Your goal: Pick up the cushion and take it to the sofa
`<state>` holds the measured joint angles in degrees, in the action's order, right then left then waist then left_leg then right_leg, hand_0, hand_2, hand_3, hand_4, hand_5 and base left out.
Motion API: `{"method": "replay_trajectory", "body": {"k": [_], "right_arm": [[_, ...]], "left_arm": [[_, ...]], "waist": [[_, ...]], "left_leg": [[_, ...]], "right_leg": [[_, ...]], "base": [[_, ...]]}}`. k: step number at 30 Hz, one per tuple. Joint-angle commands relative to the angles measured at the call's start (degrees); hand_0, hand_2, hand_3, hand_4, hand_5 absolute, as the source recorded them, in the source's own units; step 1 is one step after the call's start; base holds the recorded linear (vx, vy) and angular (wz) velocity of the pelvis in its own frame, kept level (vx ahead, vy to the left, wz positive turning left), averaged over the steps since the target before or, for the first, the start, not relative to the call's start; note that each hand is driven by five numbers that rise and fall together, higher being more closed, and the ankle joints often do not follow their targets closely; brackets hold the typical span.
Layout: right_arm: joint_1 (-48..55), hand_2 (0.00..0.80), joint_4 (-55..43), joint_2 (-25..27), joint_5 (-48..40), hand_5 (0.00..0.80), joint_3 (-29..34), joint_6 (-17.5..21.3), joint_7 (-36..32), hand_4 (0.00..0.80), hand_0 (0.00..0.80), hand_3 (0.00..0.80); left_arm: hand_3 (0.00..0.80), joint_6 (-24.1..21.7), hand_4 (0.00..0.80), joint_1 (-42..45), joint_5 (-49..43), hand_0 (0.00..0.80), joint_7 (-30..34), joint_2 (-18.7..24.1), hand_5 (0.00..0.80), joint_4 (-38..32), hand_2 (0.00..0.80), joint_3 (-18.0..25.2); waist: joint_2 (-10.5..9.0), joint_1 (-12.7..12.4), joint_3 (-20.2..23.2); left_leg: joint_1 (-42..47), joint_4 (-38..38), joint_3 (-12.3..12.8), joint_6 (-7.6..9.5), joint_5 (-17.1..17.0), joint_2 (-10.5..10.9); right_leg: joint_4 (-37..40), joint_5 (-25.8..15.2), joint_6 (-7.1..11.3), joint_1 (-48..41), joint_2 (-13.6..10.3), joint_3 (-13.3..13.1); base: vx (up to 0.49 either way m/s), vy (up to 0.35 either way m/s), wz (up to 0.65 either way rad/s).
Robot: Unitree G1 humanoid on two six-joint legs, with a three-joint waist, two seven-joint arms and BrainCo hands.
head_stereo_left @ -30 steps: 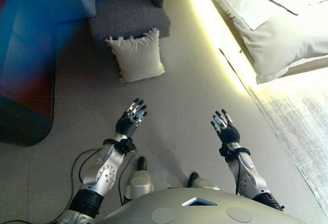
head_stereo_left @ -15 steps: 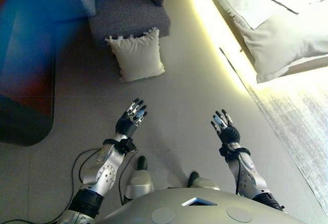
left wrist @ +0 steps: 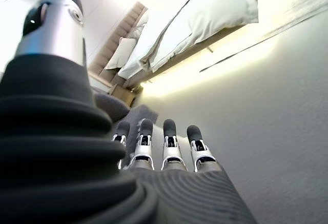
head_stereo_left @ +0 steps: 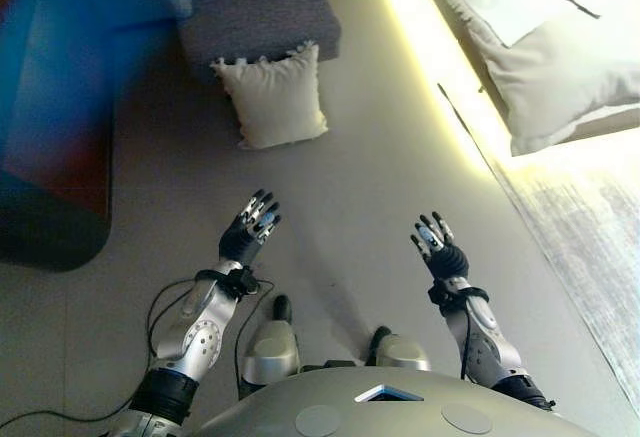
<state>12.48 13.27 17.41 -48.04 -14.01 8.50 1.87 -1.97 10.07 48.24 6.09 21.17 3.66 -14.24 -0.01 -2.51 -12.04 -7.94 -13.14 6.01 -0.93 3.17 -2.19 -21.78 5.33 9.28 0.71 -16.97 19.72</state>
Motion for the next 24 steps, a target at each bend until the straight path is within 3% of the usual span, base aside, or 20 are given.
{"method": "replay_trajectory", "body": {"k": [1,4,7,10,12,15,19,22,24], "right_arm": [[0.96,0.000,-4.99,-2.03,-1.80,0.000,0.50,3.24,0.22,0.000,0.000,0.000],[2.80,0.000,-4.81,-2.08,-1.58,0.000,0.73,3.57,-1.47,0.000,0.000,0.000],[3.05,0.000,-2.98,-2.14,-1.42,0.000,1.52,3.93,-3.57,0.000,0.000,0.000],[2.65,0.000,-2.89,-1.42,-2.46,0.000,2.38,2.80,-4.09,0.000,0.000,0.000],[2.25,0.000,-3.41,-0.84,-3.10,0.000,2.67,1.29,-3.74,0.000,0.000,0.000],[2.18,0.000,-4.05,-0.38,-3.38,0.000,2.26,-1.27,-4.00,0.000,0.000,0.000],[1.01,0.000,-3.75,0.62,-2.88,0.000,0.32,-3.80,-5.03,0.000,0.000,0.000],[0.53,0.000,-6.30,2.20,-3.68,0.000,-0.88,-4.93,-4.59,0.000,0.000,0.000],[0.61,0.000,-6.60,3.46,-4.64,0.000,-1.05,-4.91,-4.90,0.000,0.000,0.000]], "left_arm": [[0.000,-1.78,0.000,2.03,0.34,0.000,1.45,3.48,0.000,-4.47,0.000,2.50],[0.000,-0.71,0.000,2.17,1.28,0.000,2.73,3.77,0.000,-4.40,0.000,3.90],[0.000,-0.17,0.000,2.03,1.67,0.000,3.25,4.05,0.000,-4.09,0.000,4.16],[0.000,0.11,0.000,1.55,2.18,0.000,3.21,4.26,0.000,-4.28,0.000,3.27],[0.000,0.84,0.000,1.61,2.20,0.000,3.08,4.37,0.000,-4.97,0.000,2.89],[0.000,0.92,0.000,1.92,1.08,0.000,2.33,4.49,0.000,-5.17,0.000,2.33],[0.000,-0.25,0.000,2.01,1.22,0.000,-1.17,4.83,0.000,-5.51,0.000,2.50],[0.000,0.02,0.000,2.62,2.61,0.000,-2.94,4.40,0.000,-5.53,0.000,3.91],[0.000,-0.19,0.000,3.72,2.43,0.000,-2.84,4.12,0.000,-6.15,0.000,4.44]], "waist": [[0.23,-1.56,2.55],[-0.37,-0.85,3.19],[-2.33,-0.45,3.50],[-4.02,0.25,3.94],[-4.53,0.52,4.25],[-5.27,0.73,4.64],[-6.81,0.06,4.69],[-7.52,0.68,5.10],[-7.50,1.11,5.57]], "left_leg": [[5.92,4.89,-0.72,5.46,3.18,3.58],[6.27,4.42,-2.98,4.70,3.82,4.39],[6.02,2.30,-6.00,3.19,6.15,4.96],[5.68,1.18,-8.71,1.57,8.50,4.76],[5.95,1.32,-9.98,0.82,9.05,3.90],[6.04,1.44,-10.63,-0.13,8.88,1.44],[4.76,0.12,-9.57,-1.76,7.78,-2.77],[7.79,1.14,-9.07,-2.69,6.66,-5.62],[9.27,1.37,-8.87,-3.51,5.87,-7.08]], "right_leg": [[-16.95,-10.07,-0.79,7.49,-0.94,-7.60],[-8.98,-13.29,-0.28,7.90,-1.96,-9.99],[3.80,-16.93,1.89,7.24,-4.74,-12.23],[14.46,-18.60,3.92,6.57,-5.57,-14.68],[17.04,-18.70,4.47,6.73,-4.86,-16.19],[16.96,-15.74,4.50,6.35,-2.93,-17.35],[14.94,-9.58,4.47,4.91,-0.13,-15.30],[13.27,-7.27,3.81,4.71,2.65,-16.49],[13.06,-5.92,2.26,4.09,4.52,-17.39]], "base": [[0.117,0.081,0.67],[0.130,-0.066,0.73],[0.159,-0.218,0.65],[0.191,-0.255,0.47],[0.210,-0.234,0.45],[0.140,-0.233,0.47],[0.053,-0.318,0.19],[0.097,-0.280,-0.17],[0.109,-0.211,-0.11]]}}
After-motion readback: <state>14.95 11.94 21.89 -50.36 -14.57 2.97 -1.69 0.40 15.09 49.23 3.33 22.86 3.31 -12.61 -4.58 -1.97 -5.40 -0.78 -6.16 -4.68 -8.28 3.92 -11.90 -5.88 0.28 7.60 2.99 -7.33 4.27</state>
